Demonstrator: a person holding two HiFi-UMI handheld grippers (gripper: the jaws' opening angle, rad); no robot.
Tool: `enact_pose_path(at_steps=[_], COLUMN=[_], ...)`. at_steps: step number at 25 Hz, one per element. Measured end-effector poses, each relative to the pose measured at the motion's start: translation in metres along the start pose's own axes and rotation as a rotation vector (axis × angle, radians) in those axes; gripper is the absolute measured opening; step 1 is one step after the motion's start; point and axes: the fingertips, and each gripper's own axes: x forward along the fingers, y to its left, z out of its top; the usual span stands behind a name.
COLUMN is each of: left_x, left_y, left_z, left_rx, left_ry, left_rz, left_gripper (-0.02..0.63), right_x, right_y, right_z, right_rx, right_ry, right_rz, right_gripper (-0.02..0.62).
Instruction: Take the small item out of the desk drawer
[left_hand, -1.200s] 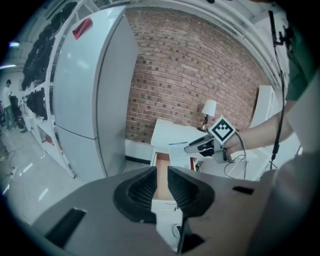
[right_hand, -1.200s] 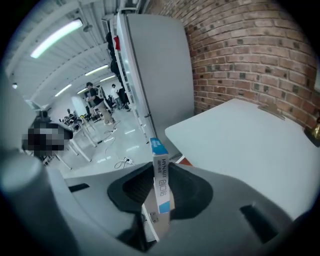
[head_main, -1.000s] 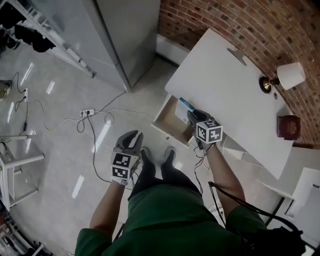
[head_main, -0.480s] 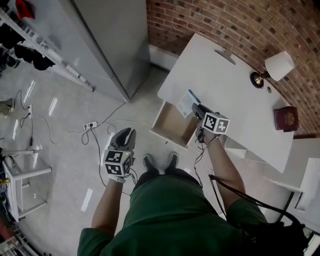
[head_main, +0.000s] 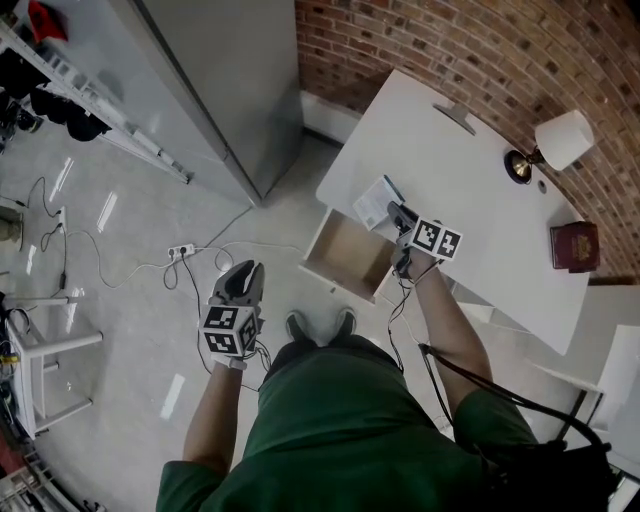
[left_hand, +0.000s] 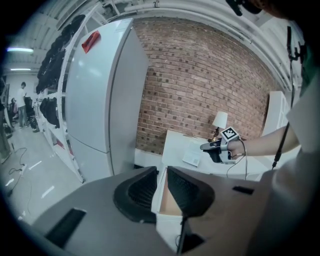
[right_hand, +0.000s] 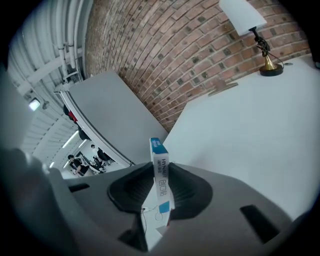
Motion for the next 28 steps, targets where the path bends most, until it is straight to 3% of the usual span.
enact_pose_path(at_steps=[13,19,23,28], left_x=[0.021,0.031,0.035,0.035], left_y=[0.003,-0.001,-0.003,-0.002], left_z=[-0.011,-0.013,-0.015,-0.018], left_rx=[-0.015,-0.004,0.028,0.013], left_ry=[0.044,0.052,0.060,0.066], left_rz=[0.013,0.007,0.005,0.003], left_gripper=[0.061,0.061,0.061,0.061], right_x=[0.025,0.029,0.032,0.036], right_y=[-0.026,-0.045,-0.061,-0.074], right_z=[0.013,0.012,0.009,0.005], right_rx=[0.132,0.102,0.125,0.147], right_ry=[-0.036,-0.010,0.003,0.016], right_rz=[0.029,-0.024,-0.066,-0.118], right_gripper=[0.098,0.115,0.127,0.143])
